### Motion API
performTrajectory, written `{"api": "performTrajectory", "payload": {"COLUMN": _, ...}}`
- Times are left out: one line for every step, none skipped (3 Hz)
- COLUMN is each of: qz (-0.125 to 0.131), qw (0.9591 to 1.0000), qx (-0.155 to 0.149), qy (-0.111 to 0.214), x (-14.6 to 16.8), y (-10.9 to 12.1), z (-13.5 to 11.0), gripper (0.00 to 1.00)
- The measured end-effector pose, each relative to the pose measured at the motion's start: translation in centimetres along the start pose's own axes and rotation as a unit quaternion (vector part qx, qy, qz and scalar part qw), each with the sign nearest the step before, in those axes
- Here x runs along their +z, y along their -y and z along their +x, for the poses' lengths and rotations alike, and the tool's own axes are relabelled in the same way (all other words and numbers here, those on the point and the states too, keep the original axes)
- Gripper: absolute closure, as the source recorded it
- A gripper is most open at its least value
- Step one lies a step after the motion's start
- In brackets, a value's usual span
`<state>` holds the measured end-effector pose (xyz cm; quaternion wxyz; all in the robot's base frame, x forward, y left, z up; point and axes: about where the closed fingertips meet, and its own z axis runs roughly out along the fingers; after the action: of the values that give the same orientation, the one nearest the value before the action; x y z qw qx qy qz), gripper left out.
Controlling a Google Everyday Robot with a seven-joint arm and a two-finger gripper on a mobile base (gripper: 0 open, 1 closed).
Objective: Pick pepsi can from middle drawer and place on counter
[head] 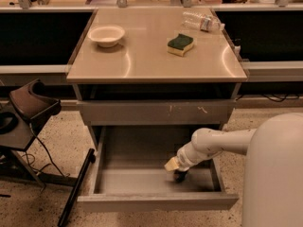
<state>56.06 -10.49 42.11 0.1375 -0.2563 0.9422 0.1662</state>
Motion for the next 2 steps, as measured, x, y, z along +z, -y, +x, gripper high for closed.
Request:
{"api": "performTrajectory", "payload": {"qz": 0.000, "qw": 1.0000, "qx": 0.000, "qy": 0.000, "x": -0.14, "y": -0.04, "z": -0.05, "gripper": 0.65}}
{"api": "performTrajectory", "payload": {"qz": 0.006, "qw": 0.9999, "qx": -0.002, "qy": 0.015, "x": -0.99, "y": -0.64, "z": -0.53, "gripper": 0.89}}
